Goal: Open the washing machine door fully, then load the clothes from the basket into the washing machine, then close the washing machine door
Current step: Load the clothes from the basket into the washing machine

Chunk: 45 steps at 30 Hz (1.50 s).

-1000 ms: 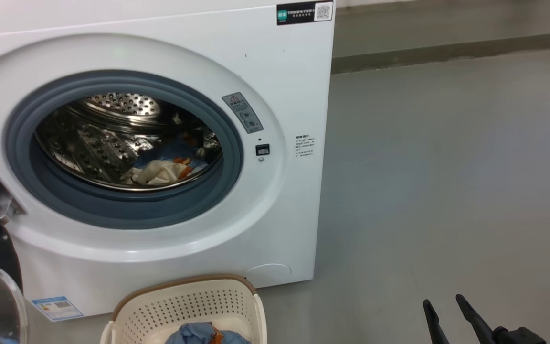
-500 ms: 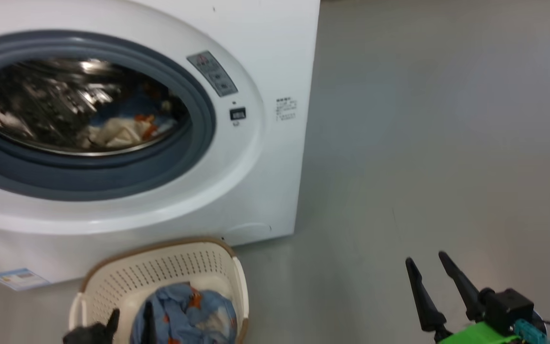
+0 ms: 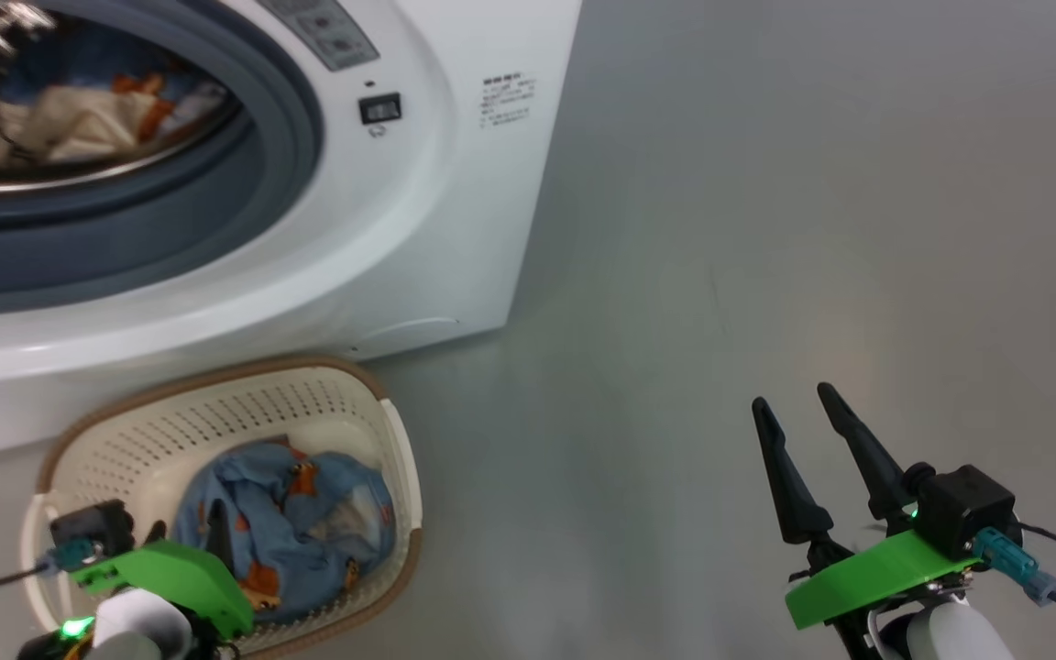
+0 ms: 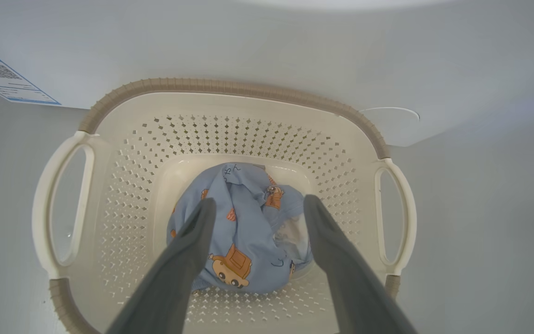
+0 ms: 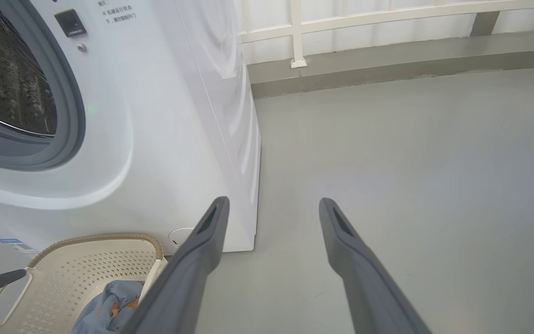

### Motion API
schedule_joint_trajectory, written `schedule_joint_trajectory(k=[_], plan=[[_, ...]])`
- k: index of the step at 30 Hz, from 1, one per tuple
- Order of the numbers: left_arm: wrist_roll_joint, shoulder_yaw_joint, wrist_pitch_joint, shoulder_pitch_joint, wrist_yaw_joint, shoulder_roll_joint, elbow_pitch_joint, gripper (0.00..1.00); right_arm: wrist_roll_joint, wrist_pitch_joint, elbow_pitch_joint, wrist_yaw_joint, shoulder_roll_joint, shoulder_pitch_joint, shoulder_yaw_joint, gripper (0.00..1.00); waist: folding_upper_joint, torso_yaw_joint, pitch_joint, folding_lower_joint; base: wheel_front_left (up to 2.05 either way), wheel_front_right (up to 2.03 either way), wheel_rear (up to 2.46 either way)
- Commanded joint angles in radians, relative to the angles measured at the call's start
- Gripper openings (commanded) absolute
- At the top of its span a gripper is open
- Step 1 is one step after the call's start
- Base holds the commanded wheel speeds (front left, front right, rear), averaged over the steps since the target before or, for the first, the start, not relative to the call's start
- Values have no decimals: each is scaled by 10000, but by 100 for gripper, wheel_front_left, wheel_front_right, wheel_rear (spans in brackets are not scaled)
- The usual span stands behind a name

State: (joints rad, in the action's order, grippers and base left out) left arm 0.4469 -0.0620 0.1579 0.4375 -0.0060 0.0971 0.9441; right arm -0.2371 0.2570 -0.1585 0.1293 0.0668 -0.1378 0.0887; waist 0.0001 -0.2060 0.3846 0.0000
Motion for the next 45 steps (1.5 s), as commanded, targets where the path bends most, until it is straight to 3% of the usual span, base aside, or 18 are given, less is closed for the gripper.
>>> schedule_joint_trajectory(k=[1,9,16,45], plan=[[105,365,30,347,-15,375,265,100,-67,48,226,14,45,-203,254,100,-1,-492,797,0,0,0,0],[758,787,-346,1424,-213,409,2034,100,-138,48,283,14,49,-512,252,100,-1,-620,1558,0,0,0,0],[927,827,-516,2032,-161,331,2799,100,-145,48,370,14,26,-784,278,100,-1,-652,2220,0,0,0,0],[1231,732,-423,3298,-31,673,3418,100,-298,48,655,14,111,-1324,155,100,-1,-919,3900,0,0,0,0]])
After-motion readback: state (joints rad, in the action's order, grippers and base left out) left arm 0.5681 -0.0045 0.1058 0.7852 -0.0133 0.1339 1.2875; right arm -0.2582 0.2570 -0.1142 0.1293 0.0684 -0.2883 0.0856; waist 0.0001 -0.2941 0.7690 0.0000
